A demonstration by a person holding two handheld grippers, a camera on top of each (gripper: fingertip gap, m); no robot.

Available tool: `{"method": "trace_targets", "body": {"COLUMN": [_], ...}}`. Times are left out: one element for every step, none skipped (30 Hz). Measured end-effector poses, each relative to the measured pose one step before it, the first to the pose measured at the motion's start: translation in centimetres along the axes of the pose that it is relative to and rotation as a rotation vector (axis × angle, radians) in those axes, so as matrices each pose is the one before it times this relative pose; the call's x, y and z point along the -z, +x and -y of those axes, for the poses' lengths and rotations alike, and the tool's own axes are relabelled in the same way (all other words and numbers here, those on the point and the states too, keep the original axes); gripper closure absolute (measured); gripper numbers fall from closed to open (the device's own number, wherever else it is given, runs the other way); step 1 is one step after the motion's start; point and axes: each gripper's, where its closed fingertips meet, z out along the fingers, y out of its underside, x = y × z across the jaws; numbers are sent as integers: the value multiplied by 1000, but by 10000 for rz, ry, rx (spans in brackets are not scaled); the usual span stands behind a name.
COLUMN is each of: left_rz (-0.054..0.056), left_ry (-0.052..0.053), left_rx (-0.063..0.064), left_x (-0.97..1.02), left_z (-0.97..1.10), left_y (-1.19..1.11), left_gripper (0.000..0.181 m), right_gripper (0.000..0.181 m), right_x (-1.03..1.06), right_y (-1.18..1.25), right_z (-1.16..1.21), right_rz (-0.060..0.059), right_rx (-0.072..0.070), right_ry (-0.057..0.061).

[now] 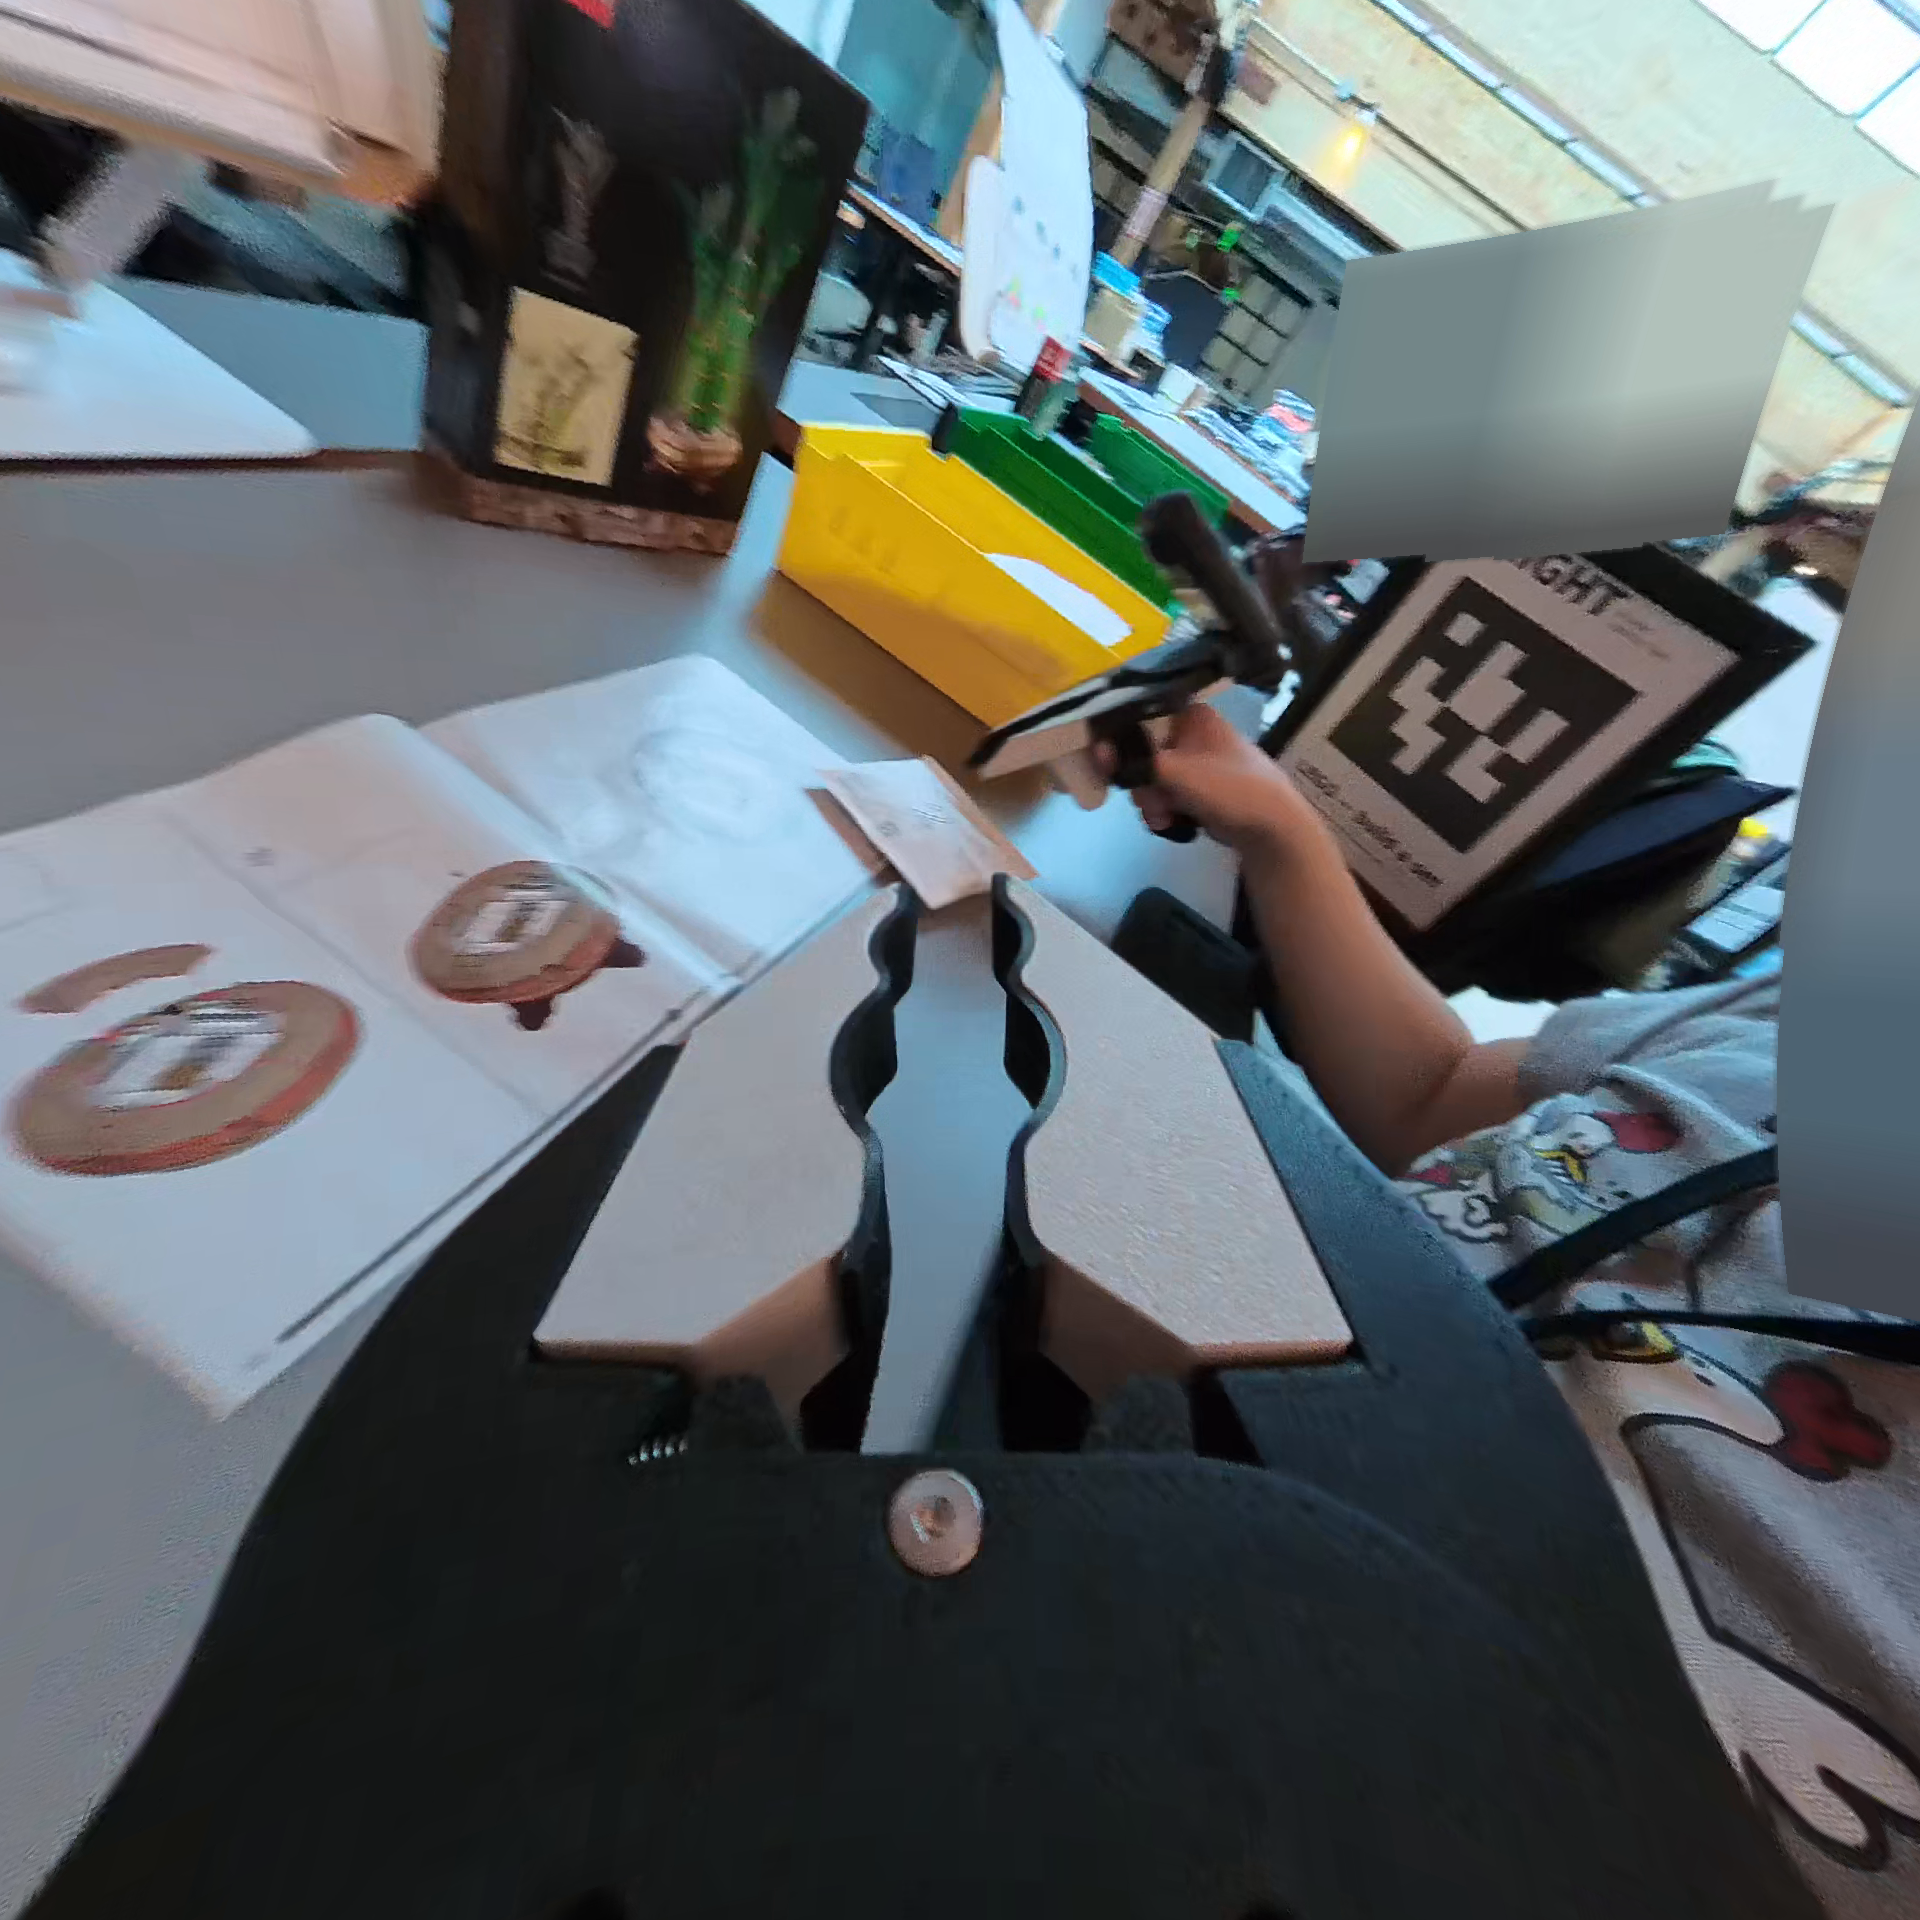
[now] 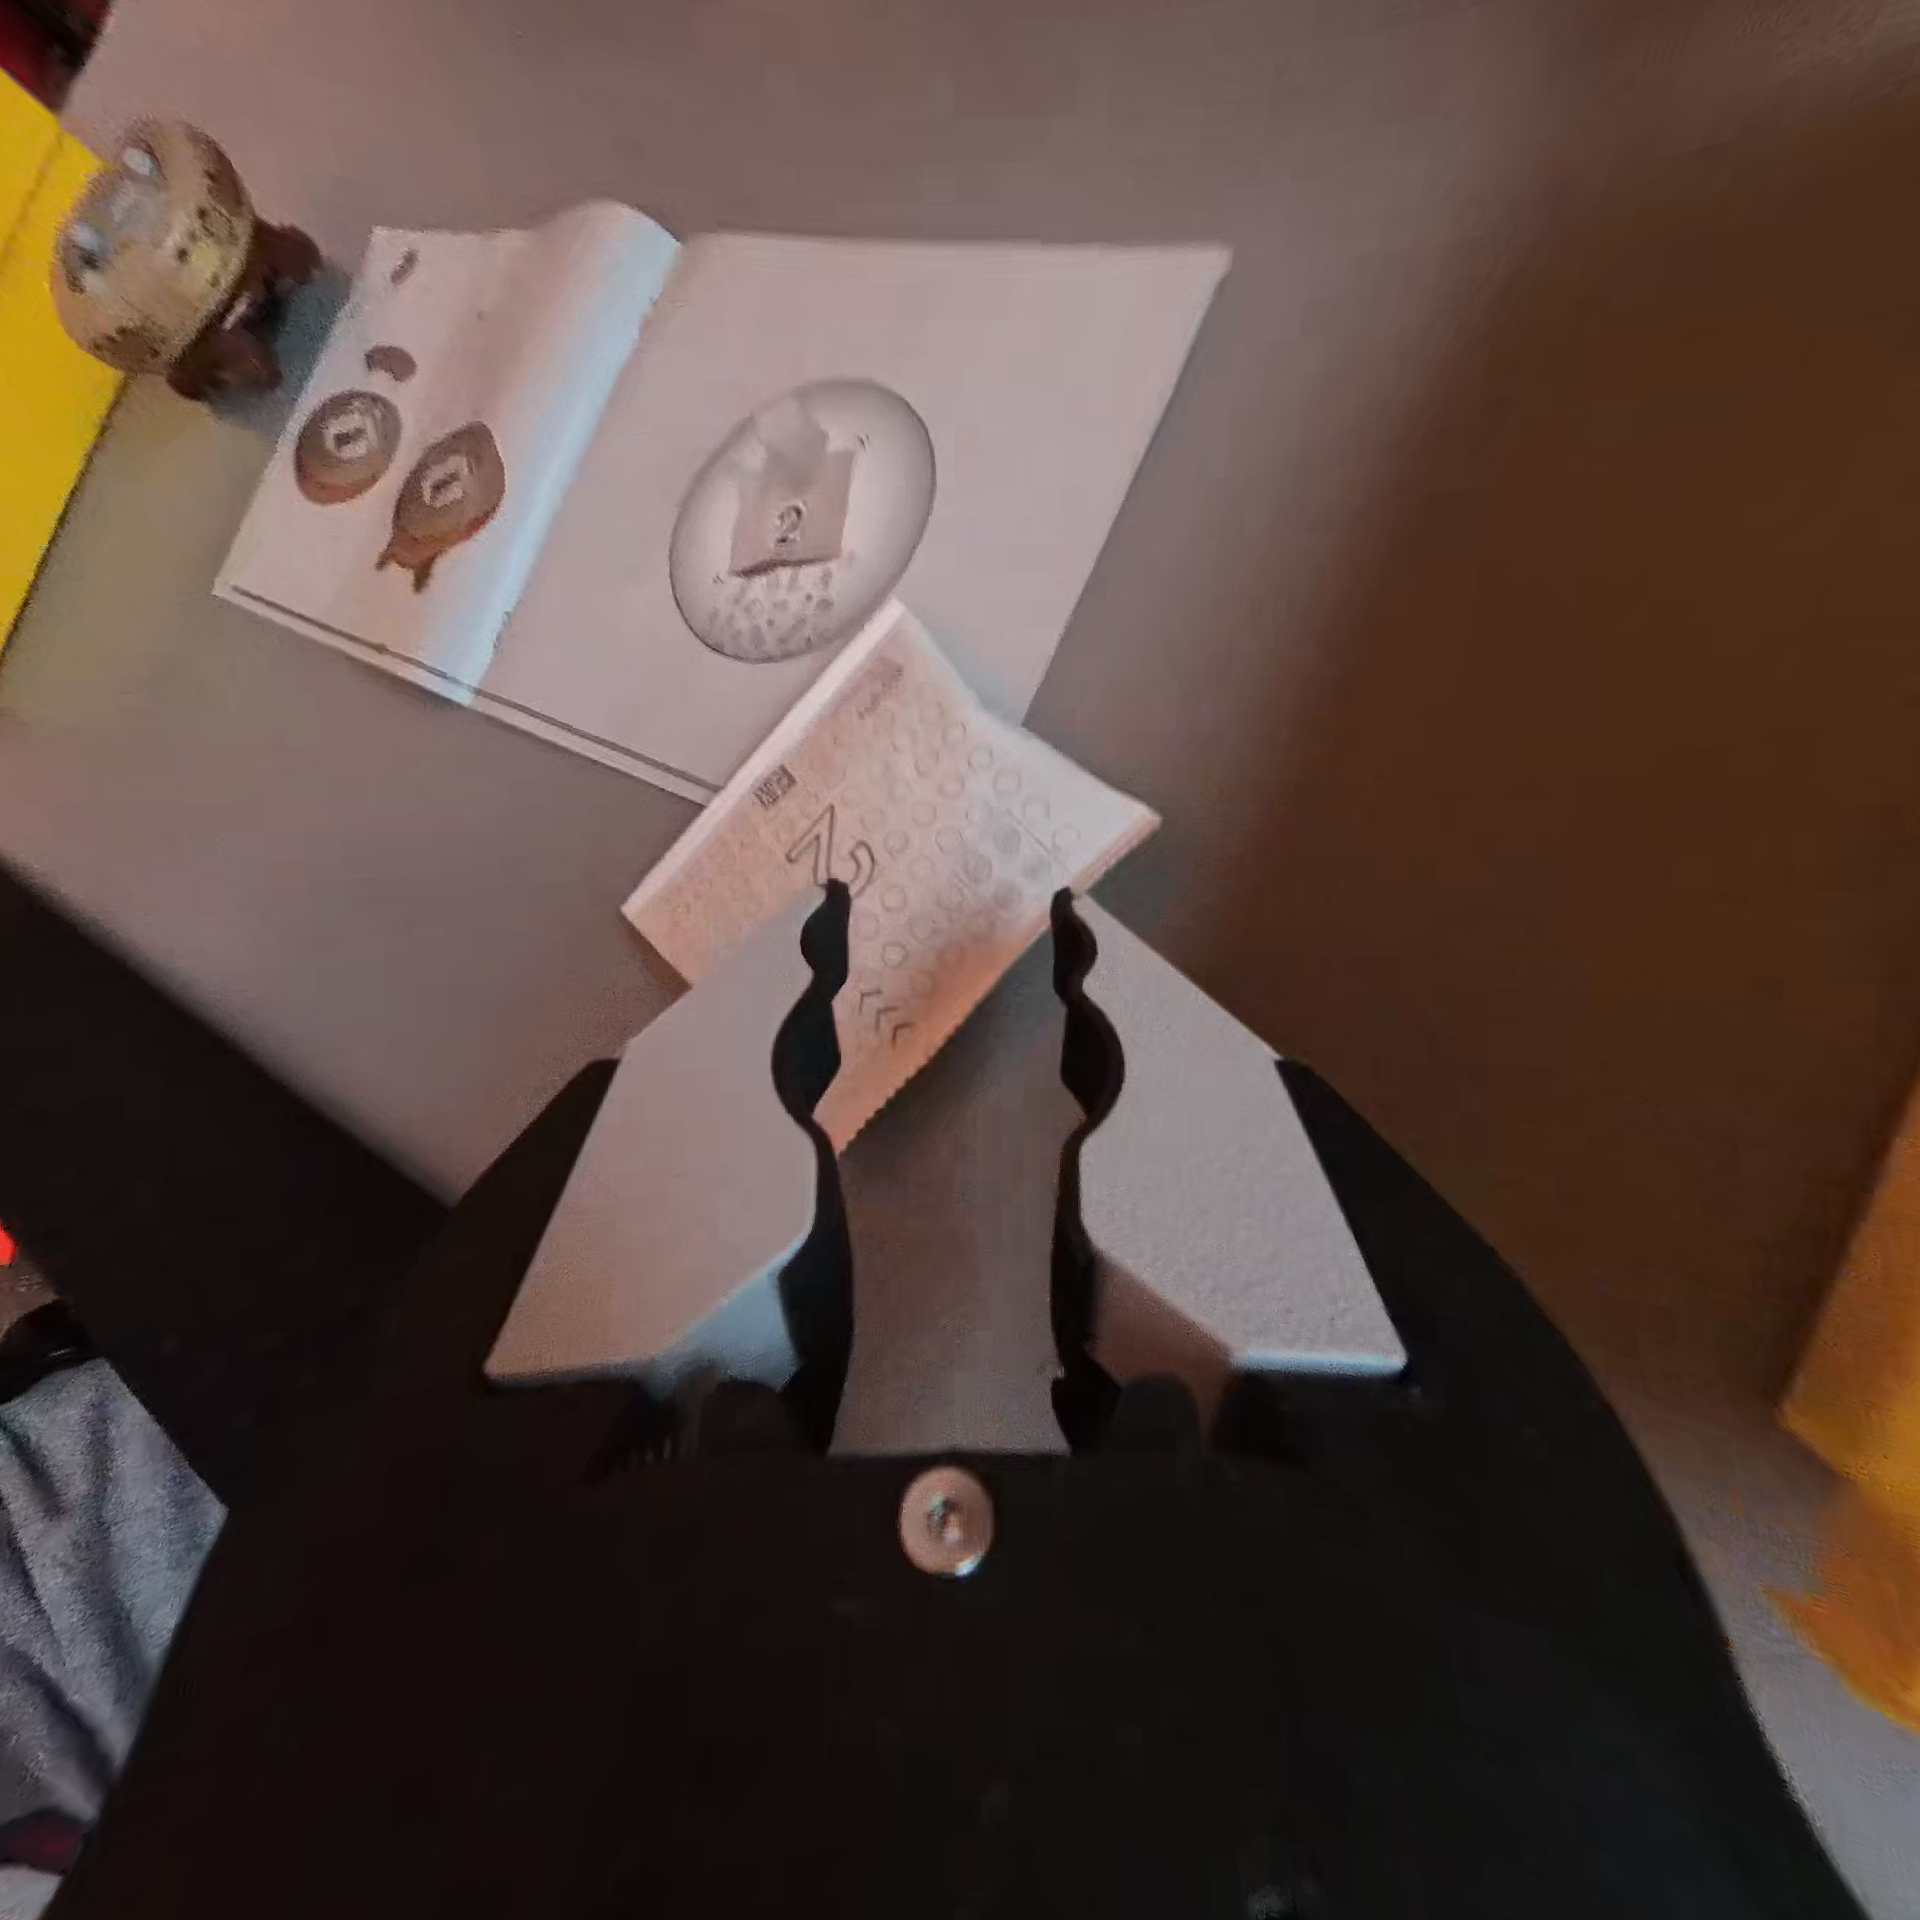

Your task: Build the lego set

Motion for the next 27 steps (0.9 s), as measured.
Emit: {"method": "trace_targets", "body": {"left_rz": [-230,-27,101,127,112,93,44,-28,-73,-72,-65,-53,-2,37,33,22,11,-5,7,59,136,161,133,148,120,46,34], "left_ry": [-139,-94,-54,-64,-64,-41,6,68,113,121,119,98,65,33,8,0,17,24,-7,-61,-97,-105,-113,-104,-109,-134,-152], "left_rx": [51,-96,-172,-185,-148,-59,28,83,115,129,105,49,7,-7,-10,1,11,2,-23,-61,-86,-144,-223,-245,-270,-316,-324], "left_x": [-503,-297,-145,-16,79,152,205,229,252,252,227,209,170,147,131,132,137,178,196,226,214,185,104,-25,-173,-296,-415], "left_z": [-392,-320,-272,-296,-326,-304,-240,-146,-61,-13,24,26,17,13,-13,-9,-7,-43,-135,-252,-344,-402,-422,-416,-374,-376,-384], "left_y": [355,164,47,0,-28,-65,-92,-43,-18,-26,-41,-46,-106,-169,-151,-112,-55,13,26,-56,-177,-218,-134,-108,7,199,256], "left_gripper": [169,170,170,169,169,170,170,170,170,170,170,171,171,171,171,171,171,172,172,172,172,171,171,170,168,166,165], "right_gripper": [143,143,143,143,143,143,143,143,143,147,148,154,162,168,171,172,173,175,176,177,178,179,180,181,181,181,181], "right_x": [-460,-91,119,226,215,220,110,33,-124,-162,-271,-315,-291,-247,-179,-5,314,649,797,905,821,640,360,91,-303,-579,-834], "right_y": [526,292,-152,-167,-244,-410,-292,-261,-203,-460,-416,-307,-56,50,-67,-78,-198,-509,-635,-576,-649,-983,-1242,-1235,-1494,-1677,-1441], "right_z": [-998,-542,-168,-186,-357,-436,-676,-815,-747,-207,-117,-218,-192,-56,62,107,374,697,822,656,648,550,403,533,726,633,617], "right_rz": [-273,-206,8,38,131,248,196,178,123,265,270,212,60,-30,6,-5,-51,-20,-89,-264,-278,-95,-19,-16,175,404,402], "right_rx": [-258,-59,-35,-184,-260,-307,-361,-302,-206,-53,-79,-108,7,162,193,250,194,311,567,611,758,988,999,875,709,510,423], "right_ry": [-304,-67,202,171,11,-54,-150,-247,-266,21,20,-112,-162,-83,9,-17,150,341,320,182,115,-17,-143,-135,-89,-129,-200]}}
